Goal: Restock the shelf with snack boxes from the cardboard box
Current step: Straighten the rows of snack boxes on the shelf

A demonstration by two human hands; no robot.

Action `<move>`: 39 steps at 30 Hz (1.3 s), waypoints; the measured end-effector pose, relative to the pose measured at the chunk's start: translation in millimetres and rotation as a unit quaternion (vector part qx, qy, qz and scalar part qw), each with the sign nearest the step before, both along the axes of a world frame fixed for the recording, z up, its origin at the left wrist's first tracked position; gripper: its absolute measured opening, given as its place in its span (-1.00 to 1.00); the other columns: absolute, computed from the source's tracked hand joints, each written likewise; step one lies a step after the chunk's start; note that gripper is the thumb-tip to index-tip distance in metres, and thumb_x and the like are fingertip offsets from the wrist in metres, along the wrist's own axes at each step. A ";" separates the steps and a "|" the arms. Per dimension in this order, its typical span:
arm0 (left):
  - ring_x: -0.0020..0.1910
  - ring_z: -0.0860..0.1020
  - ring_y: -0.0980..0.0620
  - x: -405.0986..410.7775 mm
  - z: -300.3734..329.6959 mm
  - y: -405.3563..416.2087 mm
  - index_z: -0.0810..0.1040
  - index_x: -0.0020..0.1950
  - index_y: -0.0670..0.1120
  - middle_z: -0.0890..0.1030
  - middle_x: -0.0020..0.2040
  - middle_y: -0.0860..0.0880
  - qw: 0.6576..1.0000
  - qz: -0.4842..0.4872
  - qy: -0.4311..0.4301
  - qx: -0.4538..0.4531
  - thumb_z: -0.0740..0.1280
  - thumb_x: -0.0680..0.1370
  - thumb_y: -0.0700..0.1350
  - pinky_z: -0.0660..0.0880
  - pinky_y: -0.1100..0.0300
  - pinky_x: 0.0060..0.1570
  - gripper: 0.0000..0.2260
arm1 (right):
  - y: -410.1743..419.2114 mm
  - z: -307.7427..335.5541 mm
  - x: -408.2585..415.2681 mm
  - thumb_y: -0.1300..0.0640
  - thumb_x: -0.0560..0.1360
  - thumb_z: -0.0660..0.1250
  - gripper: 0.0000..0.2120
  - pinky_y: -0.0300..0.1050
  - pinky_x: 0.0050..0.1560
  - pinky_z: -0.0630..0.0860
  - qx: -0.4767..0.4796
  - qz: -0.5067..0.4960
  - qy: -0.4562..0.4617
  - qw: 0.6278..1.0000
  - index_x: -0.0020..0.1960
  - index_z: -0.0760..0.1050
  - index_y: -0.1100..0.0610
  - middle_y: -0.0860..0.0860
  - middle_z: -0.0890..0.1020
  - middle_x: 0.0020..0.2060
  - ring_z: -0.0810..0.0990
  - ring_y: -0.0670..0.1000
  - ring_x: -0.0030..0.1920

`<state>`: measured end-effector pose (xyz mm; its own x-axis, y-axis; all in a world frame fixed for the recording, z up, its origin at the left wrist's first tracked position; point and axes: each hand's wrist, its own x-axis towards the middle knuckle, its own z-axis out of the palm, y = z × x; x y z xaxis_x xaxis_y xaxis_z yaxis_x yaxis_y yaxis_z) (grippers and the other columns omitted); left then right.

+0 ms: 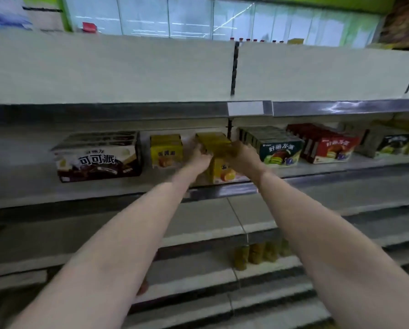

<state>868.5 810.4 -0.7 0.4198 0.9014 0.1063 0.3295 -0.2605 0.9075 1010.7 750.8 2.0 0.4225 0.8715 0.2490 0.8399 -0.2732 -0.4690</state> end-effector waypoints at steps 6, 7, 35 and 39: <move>0.06 0.56 -0.05 29.0 -2.1 10.1 0.40 0.34 -0.02 0.60 0.11 -0.06 0.998 0.048 -0.014 -0.048 0.26 0.63 0.04 0.50 -0.03 0.22 -0.69 | 3.3 8.5 28.5 0.00 0.56 0.31 -0.62 -0.10 0.14 0.46 0.042 0.018 0.174 0.984 0.33 0.49 0.11 0.08 0.58 0.11 0.54 0.11 0.11; 0.12 0.54 -0.07 34.1 -1.3 12.5 0.40 0.33 -0.03 0.58 0.21 -0.10 0.996 0.059 -0.014 -0.058 0.26 0.63 0.01 0.47 0.02 0.23 -0.70 | 7.6 8.1 32.6 0.01 0.57 0.32 -0.62 -0.07 0.17 0.47 0.053 0.027 0.229 0.972 0.35 0.47 0.13 0.07 0.58 0.14 0.54 0.10 0.13; 0.38 0.43 -0.18 77.9 -9.4 101.0 0.43 0.42 0.03 0.49 0.38 -0.10 0.981 0.145 0.113 0.063 0.29 0.50 0.00 0.43 -0.06 0.31 -0.53 | 117.9 -11.0 89.9 0.09 0.58 0.34 -0.35 -0.35 0.07 0.38 0.008 0.203 0.302 0.931 0.58 0.13 0.10 -0.03 0.41 0.34 0.47 0.01 0.29; 0.02 0.56 -0.10 85.7 -3.9 88.7 0.57 0.25 -0.16 0.60 0.06 -0.13 0.991 0.089 0.088 0.055 0.19 0.62 -0.21 0.45 0.17 -0.06 -0.74 | 126.6 -14.2 88.2 0.06 0.59 0.22 -0.53 -0.05 0.18 0.54 -0.041 0.205 0.286 0.935 0.49 0.29 0.03 0.07 0.54 0.26 0.57 0.06 0.10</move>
